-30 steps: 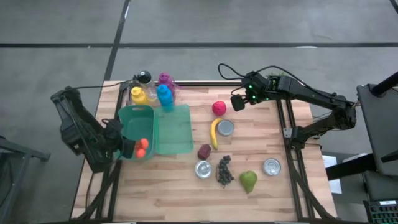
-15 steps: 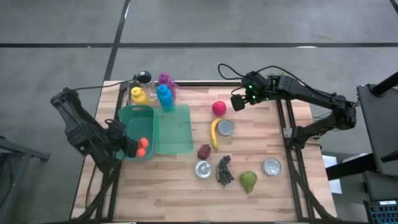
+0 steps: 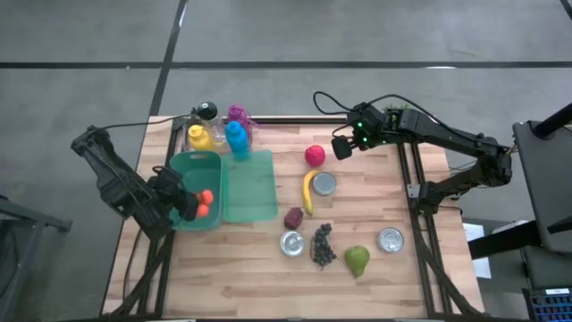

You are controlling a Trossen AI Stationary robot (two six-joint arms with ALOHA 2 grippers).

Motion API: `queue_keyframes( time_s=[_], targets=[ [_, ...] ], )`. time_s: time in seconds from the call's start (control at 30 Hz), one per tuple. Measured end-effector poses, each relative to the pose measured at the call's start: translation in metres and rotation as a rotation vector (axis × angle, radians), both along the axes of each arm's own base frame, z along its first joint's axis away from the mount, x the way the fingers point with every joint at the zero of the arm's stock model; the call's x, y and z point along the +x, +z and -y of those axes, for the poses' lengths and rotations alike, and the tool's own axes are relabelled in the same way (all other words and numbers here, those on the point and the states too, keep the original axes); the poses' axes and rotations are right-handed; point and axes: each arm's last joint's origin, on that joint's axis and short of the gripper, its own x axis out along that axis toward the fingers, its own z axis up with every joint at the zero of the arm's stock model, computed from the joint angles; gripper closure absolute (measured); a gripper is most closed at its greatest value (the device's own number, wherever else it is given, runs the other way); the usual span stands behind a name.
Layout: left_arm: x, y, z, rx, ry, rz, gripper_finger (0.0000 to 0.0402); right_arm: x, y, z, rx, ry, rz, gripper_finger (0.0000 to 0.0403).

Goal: Pick & Place Food Item
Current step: Put the tangerine into the green bin

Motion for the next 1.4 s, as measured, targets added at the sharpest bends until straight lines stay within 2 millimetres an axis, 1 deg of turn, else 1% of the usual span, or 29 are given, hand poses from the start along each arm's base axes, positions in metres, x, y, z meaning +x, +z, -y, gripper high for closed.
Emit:
queue_keyframes(
  time_s=[0.17,0.33,0.6,0.83,0.97,1.23,1.4],
  targets=[
    [-0.005,0.005,-0.013,0.060,-0.017,0.054,0.0396,0.000,0.000,0.000,0.000,0.000,0.000,0.0025],
    [-0.009,0.009,-0.025,0.066,0.037,0.101,0.0396,0.000,0.000,0.000,0.000,0.000,0.000,0.0025],
    [-0.006,0.010,-0.037,0.098,0.099,0.073,0.0396,0.000,0.000,0.000,0.000,-0.001,0.000,0.0025],
    [-0.001,0.007,-0.040,0.074,0.151,0.035,0.0396,0.000,0.000,0.000,0.000,0.000,0.000,0.0025],
    [0.000,0.000,-0.042,0.072,0.179,0.006,0.0396,0.000,0.000,0.000,0.000,-0.001,0.000,0.0025],
    [0.000,-0.026,-0.046,0.024,0.253,-0.117,0.0396,0.000,0.000,0.000,0.000,0.000,0.000,0.0025],
    [0.004,-0.035,-0.049,-0.052,0.299,-0.152,0.0396,0.000,0.000,0.000,0.000,0.000,0.000,0.0025]
  ],
)
